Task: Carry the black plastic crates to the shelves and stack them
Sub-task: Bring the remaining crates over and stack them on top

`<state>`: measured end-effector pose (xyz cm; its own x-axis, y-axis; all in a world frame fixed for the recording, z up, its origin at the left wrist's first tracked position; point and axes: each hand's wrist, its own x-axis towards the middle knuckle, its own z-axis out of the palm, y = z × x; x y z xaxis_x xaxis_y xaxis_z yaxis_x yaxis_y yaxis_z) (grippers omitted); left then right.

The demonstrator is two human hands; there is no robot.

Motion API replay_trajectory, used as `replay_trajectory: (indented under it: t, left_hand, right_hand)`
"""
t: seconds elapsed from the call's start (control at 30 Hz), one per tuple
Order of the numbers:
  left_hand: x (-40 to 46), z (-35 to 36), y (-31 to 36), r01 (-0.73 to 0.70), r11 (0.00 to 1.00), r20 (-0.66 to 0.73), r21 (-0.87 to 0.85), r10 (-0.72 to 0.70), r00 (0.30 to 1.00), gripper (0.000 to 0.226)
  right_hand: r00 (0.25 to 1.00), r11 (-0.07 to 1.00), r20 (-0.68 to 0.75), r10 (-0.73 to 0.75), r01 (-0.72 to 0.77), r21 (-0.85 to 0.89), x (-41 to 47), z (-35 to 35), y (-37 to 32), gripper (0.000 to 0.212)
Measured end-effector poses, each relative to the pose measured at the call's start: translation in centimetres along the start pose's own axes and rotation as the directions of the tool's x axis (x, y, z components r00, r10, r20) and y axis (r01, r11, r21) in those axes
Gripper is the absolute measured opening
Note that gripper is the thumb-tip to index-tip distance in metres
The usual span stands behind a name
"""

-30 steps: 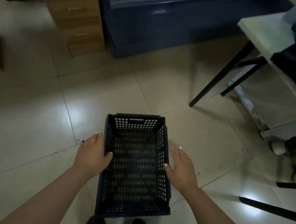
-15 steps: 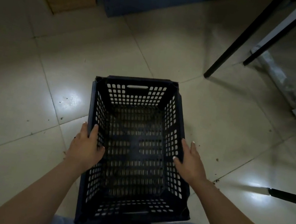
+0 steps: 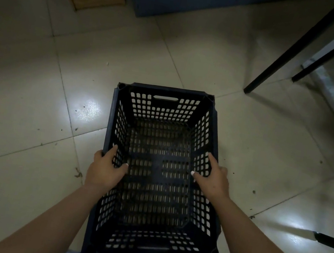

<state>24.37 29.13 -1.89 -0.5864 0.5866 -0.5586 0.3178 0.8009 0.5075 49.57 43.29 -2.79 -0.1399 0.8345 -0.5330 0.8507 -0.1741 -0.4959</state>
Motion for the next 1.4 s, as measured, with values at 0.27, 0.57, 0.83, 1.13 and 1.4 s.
replay_trajectory:
  t: [0.27,0.57,0.83,1.13,1.4]
  left_hand:
    - [-2.6,-4.2,0.7,-0.078,0.997,-0.173,-0.008,0.075,0.982,0.058]
    - [-12.5,-17.0,5.5,-0.019,0.995,-0.249,0.095,0.043,0.967,0.059]
    - [-22.6,-31.3,8.6,0.076,0.988,-0.323,0.135,-0.028,0.946,0.061]
    - [-32.3,-46.2,7.2,0.119,0.991,-0.496,0.062,-0.073,0.865,0.054]
    - [-37.6,-56.8,1.9,0.142,0.990,-0.605,-0.016,-0.122,0.787,0.056]
  right_hand:
    - [0.980,0.979,0.062,-0.191,0.195,-0.062,-2.4,-3.2,-2.8,0.074]
    - [0.923,0.910,0.063,-0.380,0.385,-0.153,-12.8,-11.7,-13.1,0.067]
    - [0.865,0.847,0.033,-0.500,0.497,-0.189,-22.8,-19.0,-26.4,0.057]
    - [0.749,0.731,0.037,-0.661,0.654,-0.196,-33.5,-22.2,-42.3,0.050]
    - [0.651,0.631,0.098,-0.753,0.756,-0.175,-41.8,-20.0,-53.3,0.053]
